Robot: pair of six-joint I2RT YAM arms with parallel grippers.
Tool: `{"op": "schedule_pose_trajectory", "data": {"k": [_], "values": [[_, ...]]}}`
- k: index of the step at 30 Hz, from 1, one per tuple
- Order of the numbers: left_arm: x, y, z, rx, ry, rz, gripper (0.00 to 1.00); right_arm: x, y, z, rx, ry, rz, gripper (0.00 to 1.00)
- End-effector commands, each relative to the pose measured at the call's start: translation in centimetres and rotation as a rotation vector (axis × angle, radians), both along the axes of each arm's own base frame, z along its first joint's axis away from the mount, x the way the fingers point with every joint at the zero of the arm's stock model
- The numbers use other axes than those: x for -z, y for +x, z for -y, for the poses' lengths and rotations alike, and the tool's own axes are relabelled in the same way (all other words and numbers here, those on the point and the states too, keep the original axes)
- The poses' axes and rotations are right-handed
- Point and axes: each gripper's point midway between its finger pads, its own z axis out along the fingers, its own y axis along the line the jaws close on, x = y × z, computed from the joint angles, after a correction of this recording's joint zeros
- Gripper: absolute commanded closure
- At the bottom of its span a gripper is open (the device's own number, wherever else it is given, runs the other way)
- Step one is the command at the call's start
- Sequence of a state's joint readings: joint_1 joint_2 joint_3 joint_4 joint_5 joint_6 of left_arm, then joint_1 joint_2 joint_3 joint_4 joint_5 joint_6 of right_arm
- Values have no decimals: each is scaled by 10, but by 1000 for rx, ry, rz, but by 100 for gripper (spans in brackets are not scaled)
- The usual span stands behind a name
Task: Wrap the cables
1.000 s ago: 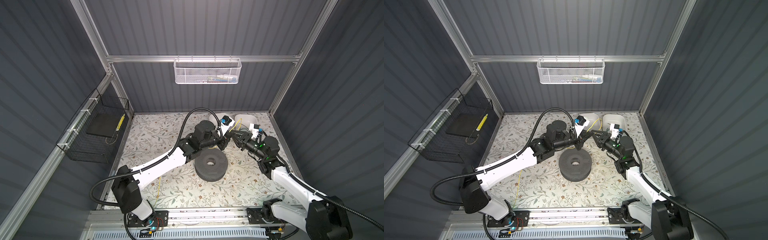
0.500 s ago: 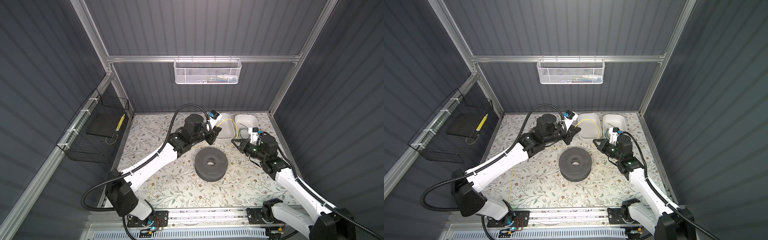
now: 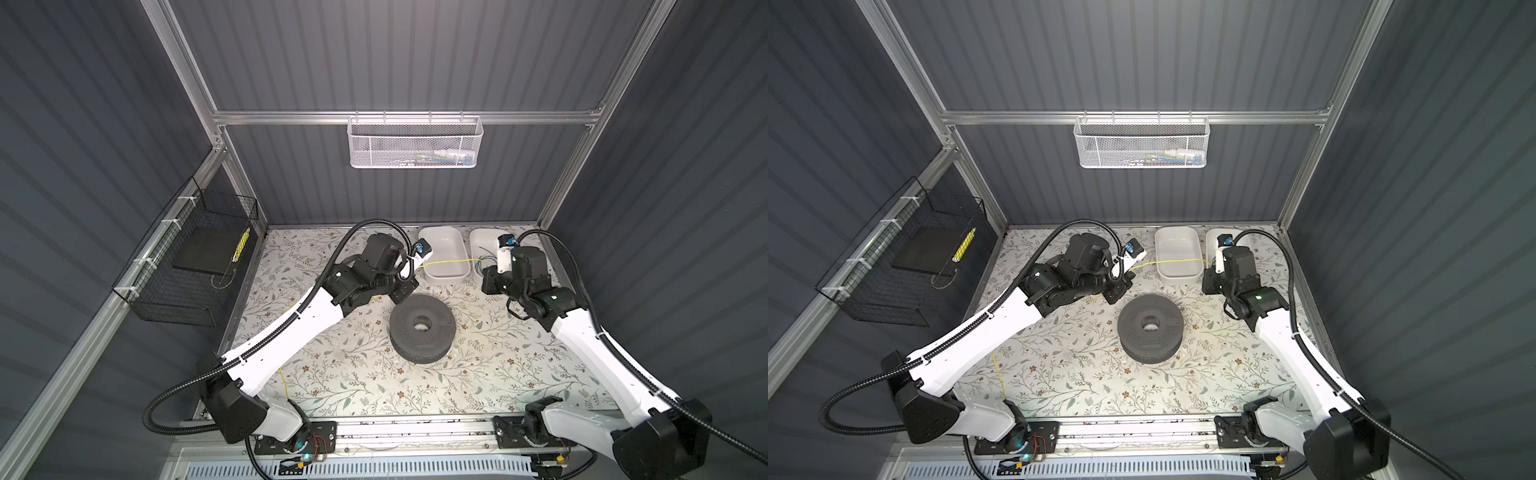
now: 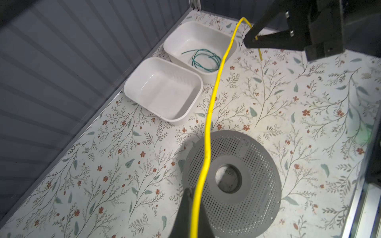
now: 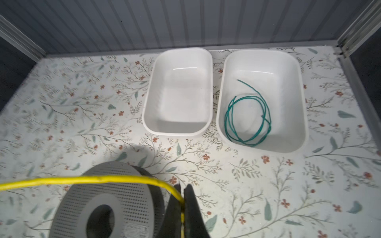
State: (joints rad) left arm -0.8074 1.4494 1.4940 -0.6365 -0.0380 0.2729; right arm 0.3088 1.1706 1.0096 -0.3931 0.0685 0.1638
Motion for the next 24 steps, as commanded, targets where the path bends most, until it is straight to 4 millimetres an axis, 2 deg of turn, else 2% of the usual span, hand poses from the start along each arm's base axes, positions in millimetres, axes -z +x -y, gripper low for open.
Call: {"op": "schedule_pose_trajectory", "data": {"k": [1,4,7,10,12,15,19,24], "values": [[13,1,-28,-46,129,9,100,13,0,52,146,-305,-41,96],[24,1,-23,-27,151,-26,100,13,5,53,142,-399,-27,96],[35,0,-18,-8,162,-59,100,3,10,50,133,-445,6,96],[36,1,-15,-11,145,-70,100,-2,12,44,105,-435,34,92],[28,2,-7,-13,80,-65,100,-1,10,36,78,-386,38,85],[10,11,3,-57,-39,-39,100,-3,4,17,18,-258,54,67],[-20,23,17,-109,-220,1,100,2,-13,-7,-66,-84,27,47],[-43,36,24,-163,-353,34,100,-14,-37,-25,-127,100,68,34]]}}
